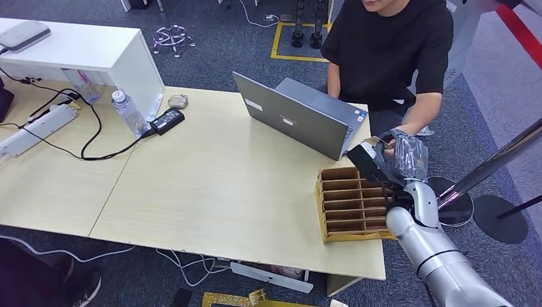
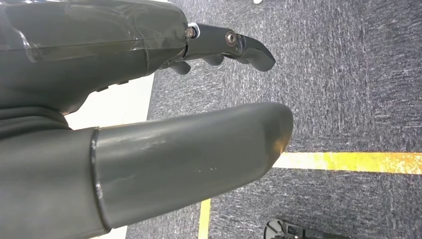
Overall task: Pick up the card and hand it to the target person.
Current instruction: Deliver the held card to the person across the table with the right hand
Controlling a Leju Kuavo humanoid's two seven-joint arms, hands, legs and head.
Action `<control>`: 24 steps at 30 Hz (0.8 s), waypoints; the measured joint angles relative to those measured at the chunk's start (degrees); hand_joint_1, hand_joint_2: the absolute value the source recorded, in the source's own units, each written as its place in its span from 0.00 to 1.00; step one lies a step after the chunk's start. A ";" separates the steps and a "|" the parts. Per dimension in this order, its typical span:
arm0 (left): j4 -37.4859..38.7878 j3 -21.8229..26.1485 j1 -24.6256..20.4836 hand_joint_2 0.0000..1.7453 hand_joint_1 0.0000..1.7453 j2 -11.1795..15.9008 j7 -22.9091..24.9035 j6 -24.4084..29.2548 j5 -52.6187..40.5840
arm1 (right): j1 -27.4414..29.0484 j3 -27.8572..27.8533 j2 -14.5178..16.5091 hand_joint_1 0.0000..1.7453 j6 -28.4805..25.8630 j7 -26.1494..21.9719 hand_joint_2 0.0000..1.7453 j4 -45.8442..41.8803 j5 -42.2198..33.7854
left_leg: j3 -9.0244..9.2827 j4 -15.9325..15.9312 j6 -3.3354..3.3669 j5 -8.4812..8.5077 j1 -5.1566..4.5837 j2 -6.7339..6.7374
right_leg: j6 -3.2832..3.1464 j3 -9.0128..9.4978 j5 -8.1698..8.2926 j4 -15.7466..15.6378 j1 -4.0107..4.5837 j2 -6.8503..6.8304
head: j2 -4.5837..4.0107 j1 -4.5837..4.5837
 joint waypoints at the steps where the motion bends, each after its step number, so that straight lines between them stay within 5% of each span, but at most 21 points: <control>1: 0.01 -0.01 0.00 0.00 0.00 0.03 0.02 -0.03 0.00 | -0.08 0.11 0.16 0.92 -0.16 0.32 1.00 0.69 0.35 | 0.00 0.00 0.00 0.00 0.00 0.00 | 0.00 0.00 0.00 0.00 0.00 0.00 | 0.00 0.00; 5: 0.02 -0.04 0.00 0.00 0.00 0.17 0.04 -0.17 0.00 | -0.44 0.30 0.76 0.10 -0.50 1.33 1.00 3.27 1.69 | 0.00 0.00 0.00 0.00 0.00 0.00 | 0.00 0.00 0.00 0.00 0.00 0.01 | 0.00 0.00; 6: 0.02 -0.04 0.00 0.00 0.00 0.21 0.04 -0.17 0.00 | -0.51 0.31 0.91 0.01 -0.53 1.43 1.00 3.89 1.84 | 0.00 0.00 0.00 0.00 0.00 0.00 | 0.00 0.00 0.00 0.00 0.00 0.01 | 0.00 0.01; 17: 0.02 -0.15 0.01 0.00 0.00 0.39 0.02 -0.27 -0.11 | -1.26 0.57 1.48 0.00 -4.39 0.91 1.00 6.59 1.92 | 0.04 0.01 0.00 0.00 0.00 0.02 | 0.00 0.01 0.00 0.00 0.00 0.02 | 0.00 0.01; 24: 0.03 -0.45 0.02 0.00 0.00 0.56 0.02 -0.79 -0.62 | 0.84 -4.29 1.61 0.00 -5.28 -4.62 1.00 5.26 8.83 | 0.08 0.02 0.00 0.00 0.00 0.01 | 0.00 0.04 0.01 0.00 0.00 0.02 | 0.00 0.00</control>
